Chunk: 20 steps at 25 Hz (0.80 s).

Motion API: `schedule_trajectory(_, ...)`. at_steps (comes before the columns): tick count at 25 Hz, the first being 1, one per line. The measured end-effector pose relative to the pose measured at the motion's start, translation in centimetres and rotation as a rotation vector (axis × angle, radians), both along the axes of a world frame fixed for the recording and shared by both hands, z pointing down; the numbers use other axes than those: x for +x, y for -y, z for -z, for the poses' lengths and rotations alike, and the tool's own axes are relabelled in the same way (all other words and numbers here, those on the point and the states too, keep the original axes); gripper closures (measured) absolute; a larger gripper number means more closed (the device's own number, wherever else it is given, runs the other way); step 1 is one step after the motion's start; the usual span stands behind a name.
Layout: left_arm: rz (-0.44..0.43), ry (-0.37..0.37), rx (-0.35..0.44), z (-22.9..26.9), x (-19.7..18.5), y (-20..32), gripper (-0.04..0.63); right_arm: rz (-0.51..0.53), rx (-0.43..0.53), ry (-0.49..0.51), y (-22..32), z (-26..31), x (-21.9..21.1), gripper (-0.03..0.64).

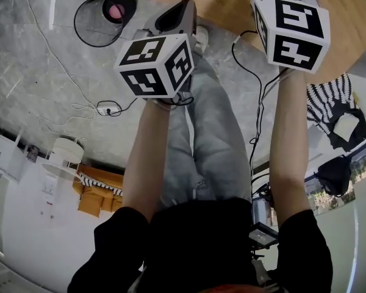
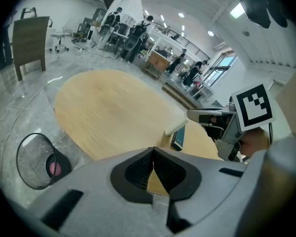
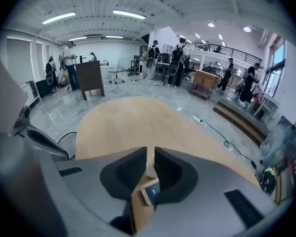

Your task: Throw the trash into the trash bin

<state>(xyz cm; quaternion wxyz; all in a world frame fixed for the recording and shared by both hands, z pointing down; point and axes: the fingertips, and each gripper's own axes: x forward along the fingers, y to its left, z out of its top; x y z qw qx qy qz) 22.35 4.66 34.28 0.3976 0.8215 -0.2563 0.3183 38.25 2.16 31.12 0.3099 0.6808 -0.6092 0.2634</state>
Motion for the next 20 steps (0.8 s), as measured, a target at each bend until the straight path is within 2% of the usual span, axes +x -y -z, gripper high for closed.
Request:
schedule_trajectory(4, 0.016, 0.014, -0.006, -0.7, -1.1, 0.4, 0.586, 0.008, -0.076, -0.005, 0.0, -2.2, -0.6, 0.558)
schedule_trajectory(10, 0.043, 0.014, -0.003, -0.7, -2.3, 1.0, 0.586, -0.007, -0.142, -0.058, -0.8, -2.8, -0.4, 0.575)
schedule_trajectory(14, 0.051, 0.002, 0.003, -0.3, -2.7, 1.0, 0.586, 0.013, -0.191, -0.006, -1.1, -3.2, -1.1, 0.594)
schedule_trajectory(20, 0.086, -0.009, 0.005, 0.0, -5.8, 1.2, 0.586, 0.025, -0.164, 0.002, -1.1, -2.5, -3.9, 0.604)
